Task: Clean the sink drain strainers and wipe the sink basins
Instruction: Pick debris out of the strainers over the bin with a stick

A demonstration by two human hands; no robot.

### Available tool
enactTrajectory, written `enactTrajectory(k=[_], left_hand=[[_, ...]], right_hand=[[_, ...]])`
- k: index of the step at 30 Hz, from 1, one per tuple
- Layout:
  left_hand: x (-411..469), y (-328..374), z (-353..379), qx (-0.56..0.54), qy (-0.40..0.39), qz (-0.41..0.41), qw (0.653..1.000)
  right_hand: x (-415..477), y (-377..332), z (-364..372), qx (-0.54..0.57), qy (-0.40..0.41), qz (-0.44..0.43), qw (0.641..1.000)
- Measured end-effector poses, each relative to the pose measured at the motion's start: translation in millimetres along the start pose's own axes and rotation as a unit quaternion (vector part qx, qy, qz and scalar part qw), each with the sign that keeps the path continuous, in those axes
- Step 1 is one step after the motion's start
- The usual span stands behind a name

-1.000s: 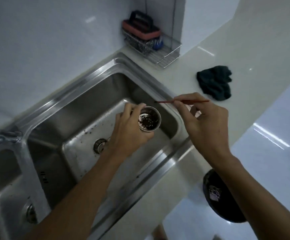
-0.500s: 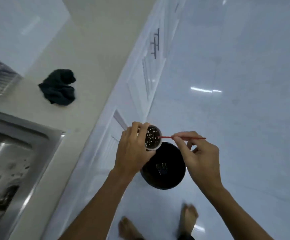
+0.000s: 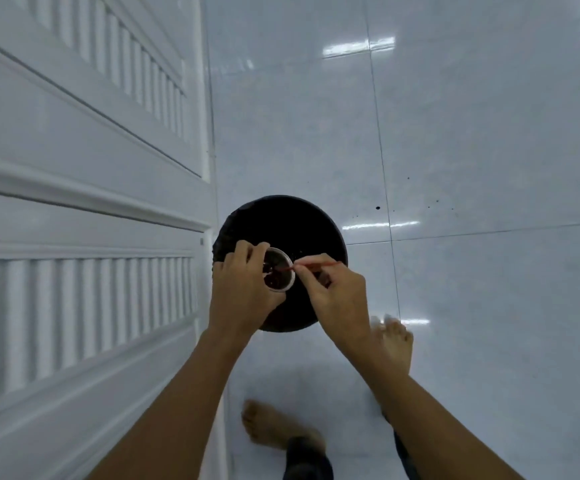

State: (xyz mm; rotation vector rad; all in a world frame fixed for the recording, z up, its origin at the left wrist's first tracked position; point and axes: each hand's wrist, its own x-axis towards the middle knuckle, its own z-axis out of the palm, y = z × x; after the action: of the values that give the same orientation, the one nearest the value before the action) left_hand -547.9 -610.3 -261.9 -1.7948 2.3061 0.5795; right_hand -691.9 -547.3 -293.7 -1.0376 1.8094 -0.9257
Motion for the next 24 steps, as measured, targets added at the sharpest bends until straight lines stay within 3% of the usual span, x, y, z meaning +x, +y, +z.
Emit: enactTrajectory(k=[3,6,10,14,17,19,22,24], left_hand=[[9,-2,20,0.012,-0.011,0.003,1.000],[15,-4,29,0.029,-0.023,-0.014,0.999],[14,-7,34,0.059,-0.050,-0.015,0.997],[8,-10,34,0.074,-0.065,-0.030,0.995],[11,-10,35,0.061,-0.066,-0.035,0.995],[12,-9,34,0.057,-0.069,-0.036,0.995],[12,-9,33,0.046,-0.071,-0.046,0.995],[12,-11,33,0.045,-0.065,-0.049,0.996]], right_hand=[[-3,19,15,-0.008,-0.027,0.015,1.000],[2,33,19,0.002,0.016,0.067,0.998],[-5,30,29,0.019,-0.055,0.036,0.998],[5,36,23,-0.037,-0.044,0.081,0.995],[5,28,27,0.011,-0.062,0.042,0.997],[3,26,31,-0.019,-0.088,0.038,0.995],[7,31,28,-0.051,-0.016,0.068,0.996],[4,27,31,-0.019,0.002,0.045,0.999]])
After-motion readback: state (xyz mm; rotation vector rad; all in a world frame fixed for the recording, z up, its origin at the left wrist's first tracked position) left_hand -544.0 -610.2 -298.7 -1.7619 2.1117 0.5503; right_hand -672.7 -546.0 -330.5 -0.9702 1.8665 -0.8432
